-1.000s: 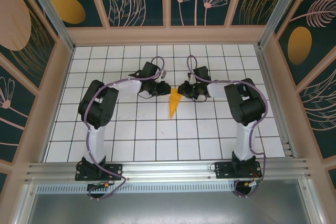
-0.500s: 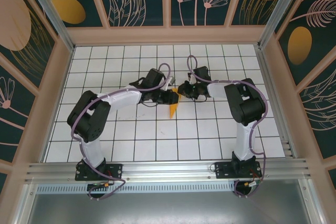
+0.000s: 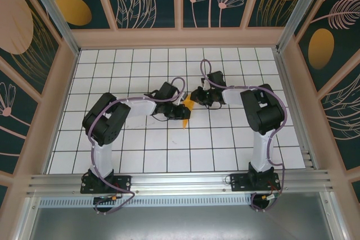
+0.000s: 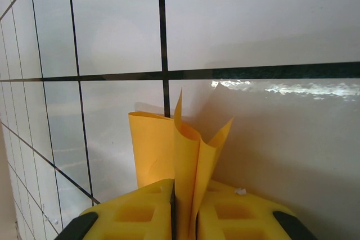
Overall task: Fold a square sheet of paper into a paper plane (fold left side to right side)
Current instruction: Fold the wing for the fifth time at the center of the table.
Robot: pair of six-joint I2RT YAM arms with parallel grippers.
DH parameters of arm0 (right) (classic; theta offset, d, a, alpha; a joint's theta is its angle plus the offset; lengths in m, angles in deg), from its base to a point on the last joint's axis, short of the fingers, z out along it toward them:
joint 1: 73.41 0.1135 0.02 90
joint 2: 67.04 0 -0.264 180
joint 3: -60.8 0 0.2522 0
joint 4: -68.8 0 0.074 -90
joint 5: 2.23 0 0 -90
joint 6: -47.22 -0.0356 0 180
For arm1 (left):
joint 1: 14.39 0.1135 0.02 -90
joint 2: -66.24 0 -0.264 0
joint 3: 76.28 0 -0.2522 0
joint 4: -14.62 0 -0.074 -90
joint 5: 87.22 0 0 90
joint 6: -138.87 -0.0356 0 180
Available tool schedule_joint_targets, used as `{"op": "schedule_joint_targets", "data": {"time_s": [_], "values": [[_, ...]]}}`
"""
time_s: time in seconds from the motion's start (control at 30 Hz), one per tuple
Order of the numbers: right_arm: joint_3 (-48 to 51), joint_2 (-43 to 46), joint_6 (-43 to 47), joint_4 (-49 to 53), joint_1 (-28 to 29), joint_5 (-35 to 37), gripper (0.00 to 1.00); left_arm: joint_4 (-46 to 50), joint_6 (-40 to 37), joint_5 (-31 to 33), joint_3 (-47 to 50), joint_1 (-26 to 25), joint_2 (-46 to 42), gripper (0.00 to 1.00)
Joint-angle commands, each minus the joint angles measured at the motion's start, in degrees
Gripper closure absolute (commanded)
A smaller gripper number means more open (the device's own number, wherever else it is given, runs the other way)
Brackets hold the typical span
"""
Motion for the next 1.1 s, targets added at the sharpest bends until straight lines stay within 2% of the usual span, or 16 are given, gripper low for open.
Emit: {"op": "schedule_joint_targets", "data": {"time_s": [0.0,0.23,0.37,0.47,0.53,0.67,0.73,1.07], "values": [[0.6,-0.9,1.4,1.2,-0.1,0.7,0.81,-0.6,0.6,-0.5,1.0,-0.4,1.8,0.74],[0.4,0.6,2.0,1.4,-1.2,0.3,0.76,-0.2,0.5,0.5,1.9,-1.1,3.6,0.74],[1.2,5.0,4.0,4.1,-3.5,2.0,0.62,-0.5,0.7,1.3,3.2,-1.1,4.4,0.75],[2.6,8.7,5.3,6.3,-4.7,3.5,0.58,-0.7,0.8,1.8,3.9,-1.1,4.5,0.76],[3.7,10.1,5.5,7.2,-4.7,3.6,0.61,-0.6,0.8,1.9,4.1,-1.1,4.5,0.76],[6.0,10.6,2.5,4.0,-2.1,-0.8,0.76,-0.5,0.8,2.1,4.0,-1.1,4.4,0.76],[6.0,10.2,0.7,1.7,-0.3,-2.3,0.80,-0.5,0.7,2.2,4.0,-1.1,4.3,0.76],[4.2,6.3,-3.3,-1.0,4.5,-2.1,0.82,-0.4,0.8,2.4,4.0,-1.1,3.9,0.77]]}}
